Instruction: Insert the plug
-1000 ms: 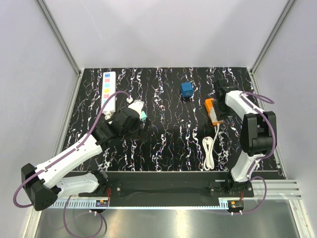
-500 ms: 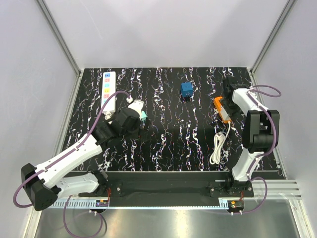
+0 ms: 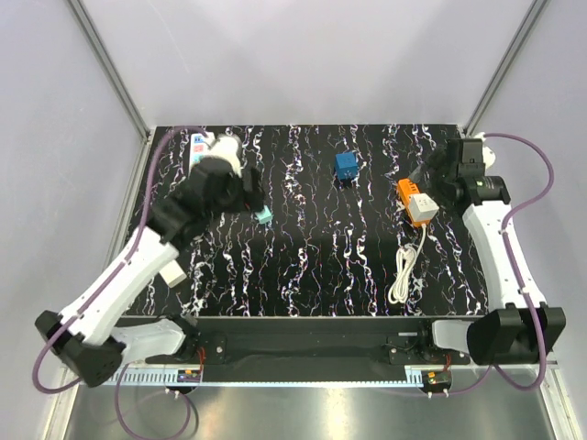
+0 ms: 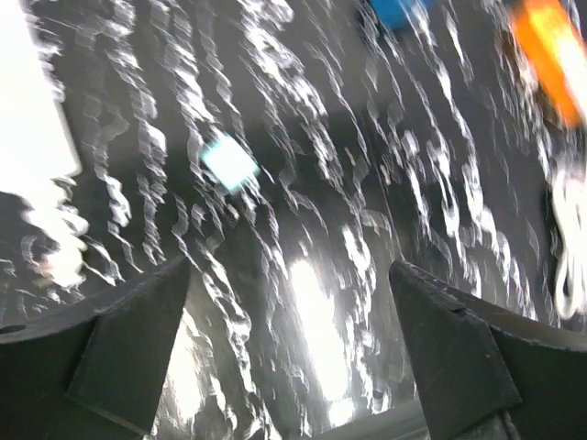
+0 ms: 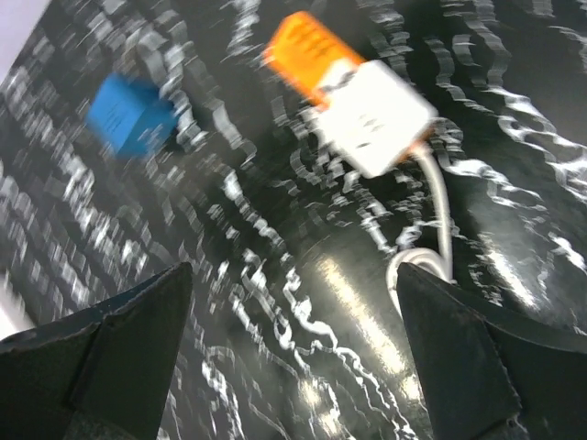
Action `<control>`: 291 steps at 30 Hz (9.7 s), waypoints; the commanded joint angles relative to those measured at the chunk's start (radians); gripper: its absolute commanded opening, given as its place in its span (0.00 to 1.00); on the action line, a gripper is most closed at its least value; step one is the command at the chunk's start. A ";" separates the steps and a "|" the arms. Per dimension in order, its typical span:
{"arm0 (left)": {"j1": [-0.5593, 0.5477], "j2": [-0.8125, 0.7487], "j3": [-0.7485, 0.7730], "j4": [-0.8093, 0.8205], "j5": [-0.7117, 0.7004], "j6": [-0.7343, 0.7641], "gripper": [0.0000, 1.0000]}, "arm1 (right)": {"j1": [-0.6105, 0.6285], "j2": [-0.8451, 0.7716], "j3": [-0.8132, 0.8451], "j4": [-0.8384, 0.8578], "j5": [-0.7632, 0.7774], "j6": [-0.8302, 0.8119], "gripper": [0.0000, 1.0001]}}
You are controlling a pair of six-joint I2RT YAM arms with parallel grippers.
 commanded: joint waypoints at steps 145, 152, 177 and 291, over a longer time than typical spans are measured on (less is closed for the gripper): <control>-0.542 0.117 -0.119 0.334 -0.014 0.190 0.00 | 0.264 -0.282 -0.300 0.120 -1.025 -0.115 0.84; -0.559 0.141 -0.093 0.366 0.015 0.184 0.00 | 0.268 -0.284 -0.348 0.181 -1.074 -0.088 0.80; -0.585 0.161 -0.086 0.421 0.041 0.176 0.13 | 0.313 -0.227 -0.469 0.393 -1.216 0.003 0.36; 0.432 0.432 0.335 -0.277 0.437 1.062 0.00 | 0.357 -0.463 -0.564 0.827 -0.877 0.084 1.00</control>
